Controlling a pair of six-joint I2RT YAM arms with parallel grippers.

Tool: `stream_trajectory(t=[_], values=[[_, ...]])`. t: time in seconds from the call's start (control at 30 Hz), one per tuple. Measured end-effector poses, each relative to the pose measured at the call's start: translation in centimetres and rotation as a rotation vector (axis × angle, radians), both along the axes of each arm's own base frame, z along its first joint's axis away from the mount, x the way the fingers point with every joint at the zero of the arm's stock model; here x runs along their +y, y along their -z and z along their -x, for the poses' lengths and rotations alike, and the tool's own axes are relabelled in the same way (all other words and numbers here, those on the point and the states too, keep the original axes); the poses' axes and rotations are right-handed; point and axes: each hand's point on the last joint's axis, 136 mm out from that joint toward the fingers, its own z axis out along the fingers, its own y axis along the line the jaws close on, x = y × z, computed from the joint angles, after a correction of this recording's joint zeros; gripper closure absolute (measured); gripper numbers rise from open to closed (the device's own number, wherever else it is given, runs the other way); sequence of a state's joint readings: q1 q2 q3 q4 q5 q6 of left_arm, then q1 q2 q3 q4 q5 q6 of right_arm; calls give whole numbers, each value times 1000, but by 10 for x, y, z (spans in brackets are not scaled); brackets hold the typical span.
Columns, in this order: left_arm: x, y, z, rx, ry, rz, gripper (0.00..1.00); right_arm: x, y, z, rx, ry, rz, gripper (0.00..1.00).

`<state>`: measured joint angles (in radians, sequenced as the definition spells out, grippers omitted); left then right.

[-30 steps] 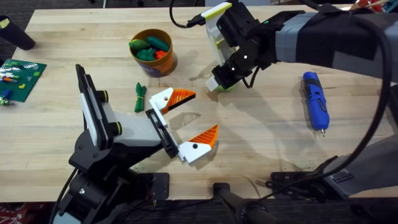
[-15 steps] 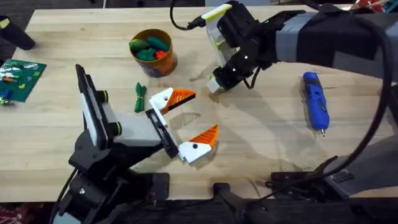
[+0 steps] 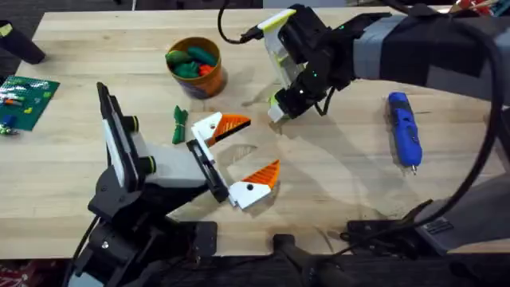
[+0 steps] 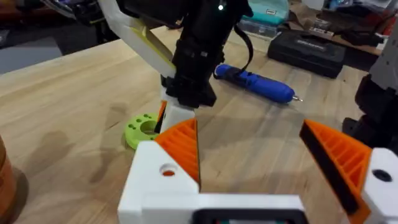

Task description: Pick up the gripper from the table and insert it into the empty holder that is missing its gripper. Then pick up a screw, insert it into the mounting hole, and use the screwdriver to tighten it. Finally, clean up the table by picking up the vegetable and placing it into the bucket.

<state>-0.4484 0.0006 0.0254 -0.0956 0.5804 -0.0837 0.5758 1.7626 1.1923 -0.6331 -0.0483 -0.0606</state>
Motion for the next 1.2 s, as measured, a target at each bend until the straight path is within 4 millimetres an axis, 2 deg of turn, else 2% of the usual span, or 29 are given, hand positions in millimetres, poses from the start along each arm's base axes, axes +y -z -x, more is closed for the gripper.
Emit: stream_trajectory(t=[0.2, 0.23, 0.3, 0.33, 0.77, 0.93, 1.07, 1.2], values=[[0, 0, 0, 0, 0, 0, 16, 0, 0, 0, -1, -1, 1, 653], [0, 0, 0, 0, 0, 0, 16, 0, 0, 0, -3, -5, 3, 713], [0, 0, 0, 0, 0, 0, 16, -2, 0, -1, -5, 0, 11, 942], [0, 0, 0, 0, 0, 0, 16, -3, 0, -1, -4, 3, 11, 982], [0, 0, 0, 0, 0, 0, 16, -4, 0, -1, -1, 4, 16, 994], [0, 0, 0, 0, 0, 0, 16, -13, -3, 13, 61, 4, 58, 994], [0, 0, 0, 0, 0, 0, 16, -14, -25, 14, 69, 3, 63, 995], [0, 0, 0, 0, 0, 0, 16, -8, -66, 5, 4, 4, 20, 995]])
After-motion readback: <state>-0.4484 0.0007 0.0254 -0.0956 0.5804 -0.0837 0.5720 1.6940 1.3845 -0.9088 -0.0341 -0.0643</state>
